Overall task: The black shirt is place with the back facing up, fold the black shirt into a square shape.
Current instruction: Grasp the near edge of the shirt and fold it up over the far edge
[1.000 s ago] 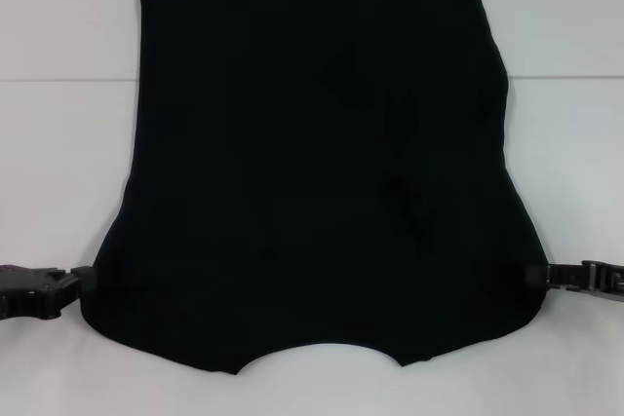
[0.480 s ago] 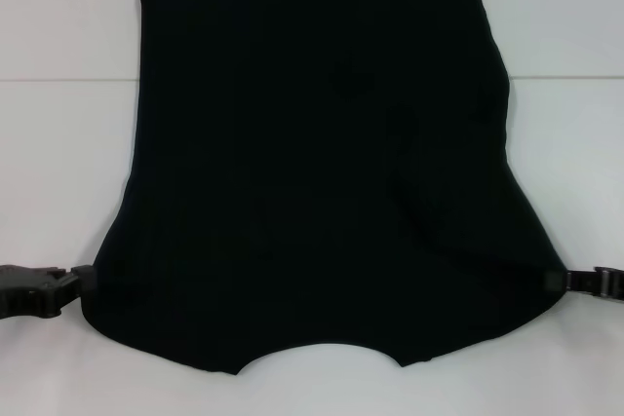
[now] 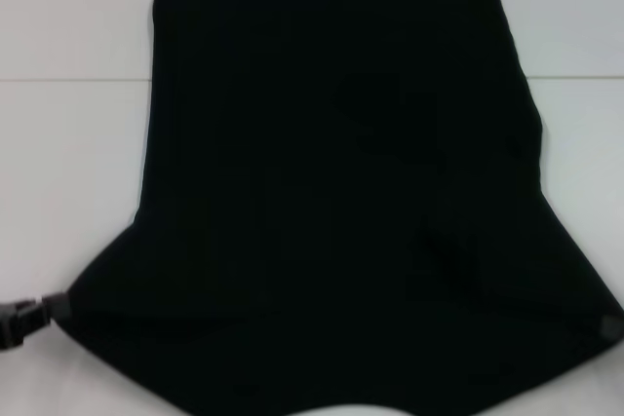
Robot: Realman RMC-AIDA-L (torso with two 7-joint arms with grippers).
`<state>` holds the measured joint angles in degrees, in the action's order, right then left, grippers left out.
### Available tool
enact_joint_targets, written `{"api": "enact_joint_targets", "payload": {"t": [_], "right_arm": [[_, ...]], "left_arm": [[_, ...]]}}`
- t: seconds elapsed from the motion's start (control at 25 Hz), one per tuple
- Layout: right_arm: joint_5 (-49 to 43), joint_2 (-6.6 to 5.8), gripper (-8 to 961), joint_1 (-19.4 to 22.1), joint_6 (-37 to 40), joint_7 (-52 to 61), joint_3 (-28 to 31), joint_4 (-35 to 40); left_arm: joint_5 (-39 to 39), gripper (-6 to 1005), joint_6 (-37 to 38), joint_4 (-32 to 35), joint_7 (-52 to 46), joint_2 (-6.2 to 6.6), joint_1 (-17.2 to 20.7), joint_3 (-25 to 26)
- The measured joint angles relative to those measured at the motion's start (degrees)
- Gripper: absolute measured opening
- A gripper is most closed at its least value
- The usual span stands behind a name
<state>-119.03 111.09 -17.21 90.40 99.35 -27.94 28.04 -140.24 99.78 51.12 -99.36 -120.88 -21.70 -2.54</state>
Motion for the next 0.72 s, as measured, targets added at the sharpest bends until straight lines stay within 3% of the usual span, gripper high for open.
{"api": "enact_joint_targets", "payload": {"t": [0.4, 0.56, 0.72], "right_arm": [[-0.19, -0.16, 65, 8.58, 8.95, -9.69, 2.23, 0.01], [-0.41, -0.33, 65, 9.12, 10.42, -10.33, 3.82, 0.13], [-0.25, -0.38, 65, 6.90, 11.30, -10.77, 6.87, 0.56]], "left_arm": [[-2.32, 54, 8.96, 1.93, 0.49, -0.53, 4.74, 0.13], [-3.06, 59, 10.33, 1.85, 0.61, -0.67, 4.97, 0.14], [-2.42, 64, 9.14, 0.27, 0.16, -0.09, 2.28, 0.16]]}}
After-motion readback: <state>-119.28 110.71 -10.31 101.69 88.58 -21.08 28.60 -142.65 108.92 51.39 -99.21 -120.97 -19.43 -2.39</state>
